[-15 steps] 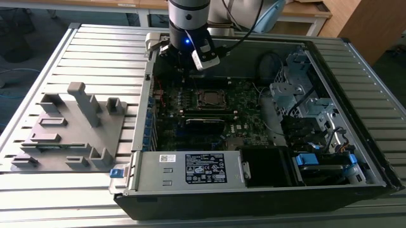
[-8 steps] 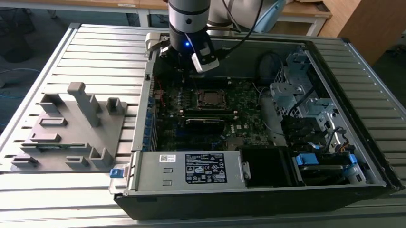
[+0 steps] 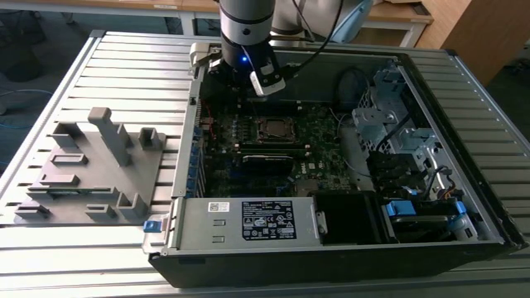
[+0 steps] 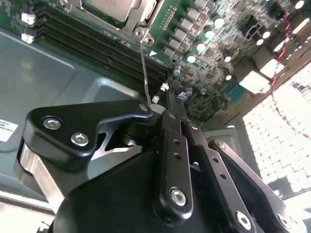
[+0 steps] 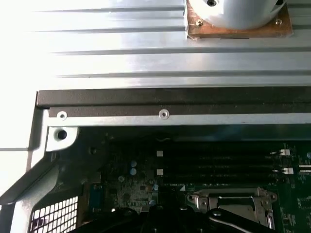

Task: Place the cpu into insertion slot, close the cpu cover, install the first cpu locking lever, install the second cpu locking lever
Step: 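Install the first cpu locking lever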

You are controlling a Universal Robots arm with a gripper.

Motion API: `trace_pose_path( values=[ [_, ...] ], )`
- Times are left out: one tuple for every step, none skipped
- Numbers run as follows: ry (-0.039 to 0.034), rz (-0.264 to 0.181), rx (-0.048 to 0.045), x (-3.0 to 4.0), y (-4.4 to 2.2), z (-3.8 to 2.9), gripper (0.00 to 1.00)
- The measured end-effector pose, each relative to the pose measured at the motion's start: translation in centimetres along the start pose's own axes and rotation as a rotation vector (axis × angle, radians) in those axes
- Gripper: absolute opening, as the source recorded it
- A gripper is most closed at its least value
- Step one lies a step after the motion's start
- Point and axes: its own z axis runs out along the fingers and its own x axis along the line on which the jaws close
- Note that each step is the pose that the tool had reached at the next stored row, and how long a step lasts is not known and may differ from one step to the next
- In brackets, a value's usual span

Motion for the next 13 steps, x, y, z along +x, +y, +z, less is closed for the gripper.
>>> trace_pose_path(
  values=[
    [0.0005, 0.0, -0.0038, -0.01, -0.01, 0.02, 0.1],
    [0.0008, 0.0, -0.0052, -0.06, -0.01, 0.06, 0.1],
    [0.001, 0.0, -0.0052, -0.18, -0.01, 0.08, 0.1],
    [0.0013, 0.0, -0.005, -0.33, -0.01, 0.09, 0.1],
    [0.0012, 0.0, -0.0052, -0.53, -0.02, 0.12, 0.1],
    [0.0013, 0.0, -0.0051, -0.73, -0.01, 0.13, 0.1],
    [0.0012, 0.0, -0.0052, -0.94, -0.01, 0.15, 0.1],
    [0.0013, 0.0, -0.0051, -1.17, 0.0, 0.16, 0.1],
    [0.0013, 0.0, -0.0051, -1.41, 0.0, 0.18, 0.1],
    [0.0013, 0.0, -0.0051, -1.66, 0.02, 0.18, 0.1],
    [0.0013, 0.0, -0.0052, -1.94, 0.03, 0.19, 0.1],
    [0.0012, 0.0, -0.0052, -2.19, 0.05, 0.2, 0.1],
    [0.0013, 0.0, -0.0052, -2.43, 0.06, 0.21, 0.1]
  ],
)
